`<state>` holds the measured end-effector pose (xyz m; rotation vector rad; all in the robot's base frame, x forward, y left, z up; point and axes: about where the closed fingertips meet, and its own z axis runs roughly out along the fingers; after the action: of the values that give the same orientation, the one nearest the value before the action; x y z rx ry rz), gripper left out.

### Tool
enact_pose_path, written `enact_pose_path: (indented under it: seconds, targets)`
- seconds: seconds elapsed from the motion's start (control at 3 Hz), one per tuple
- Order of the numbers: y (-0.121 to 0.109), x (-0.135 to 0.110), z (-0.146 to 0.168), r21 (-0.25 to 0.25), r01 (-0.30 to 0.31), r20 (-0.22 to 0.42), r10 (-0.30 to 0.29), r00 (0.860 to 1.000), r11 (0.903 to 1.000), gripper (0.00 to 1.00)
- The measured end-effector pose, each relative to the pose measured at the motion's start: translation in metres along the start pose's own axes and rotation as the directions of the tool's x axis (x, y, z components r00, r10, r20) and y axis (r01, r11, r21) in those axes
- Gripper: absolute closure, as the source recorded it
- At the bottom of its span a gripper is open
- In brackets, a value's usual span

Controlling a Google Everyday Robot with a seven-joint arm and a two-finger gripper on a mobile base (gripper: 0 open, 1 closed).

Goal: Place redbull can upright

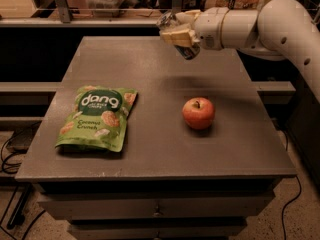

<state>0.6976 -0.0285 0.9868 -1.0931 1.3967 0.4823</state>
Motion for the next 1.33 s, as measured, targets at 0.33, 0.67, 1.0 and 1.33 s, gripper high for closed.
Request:
enact_pose_path:
  seconds: [0.33,0.67,1.0,1.33]
  targets:
    - [-0.007,0.001,-0.015,0.024,-0.001,0.041,0.001,0.999,0.9997,1.00]
    - [-0.018,0.003,-0.054,0.078,0.001,0.029,-0.003,1.000,0.9969,1.00]
    - [-0.018,0.003,-0.054,0.078,0.001,0.029,-0.003,1.000,0.9969,1.00]
    - [-0.025,0.004,-0.064,0.110,-0.026,0.083,0.017,0.996,0.9936,1.00]
